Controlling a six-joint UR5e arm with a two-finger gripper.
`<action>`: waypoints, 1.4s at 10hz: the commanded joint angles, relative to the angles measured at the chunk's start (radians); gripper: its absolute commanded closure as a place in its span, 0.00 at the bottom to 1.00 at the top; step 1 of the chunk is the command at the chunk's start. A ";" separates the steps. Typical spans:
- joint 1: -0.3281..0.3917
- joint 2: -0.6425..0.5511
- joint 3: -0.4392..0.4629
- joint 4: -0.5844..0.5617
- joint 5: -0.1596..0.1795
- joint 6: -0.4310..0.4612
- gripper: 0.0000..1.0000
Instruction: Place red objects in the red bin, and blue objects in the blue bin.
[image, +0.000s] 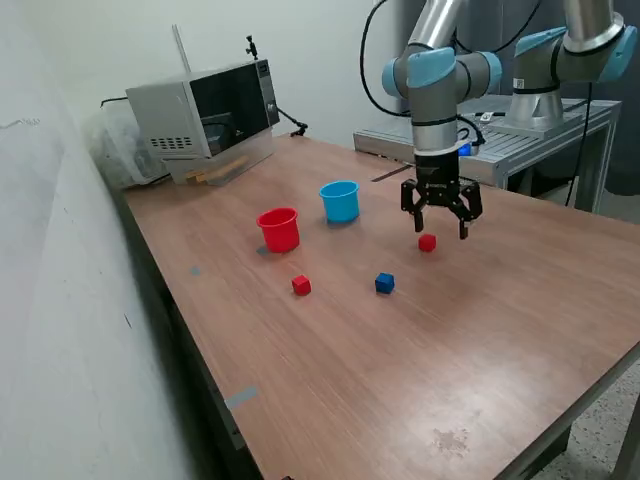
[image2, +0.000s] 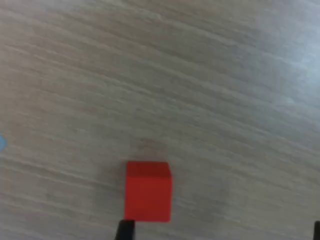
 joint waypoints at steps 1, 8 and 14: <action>-0.011 0.027 -0.004 -0.024 0.000 0.001 0.00; -0.055 0.024 0.009 -0.040 0.000 -0.002 0.00; -0.054 0.021 0.041 -0.040 0.000 -0.013 0.00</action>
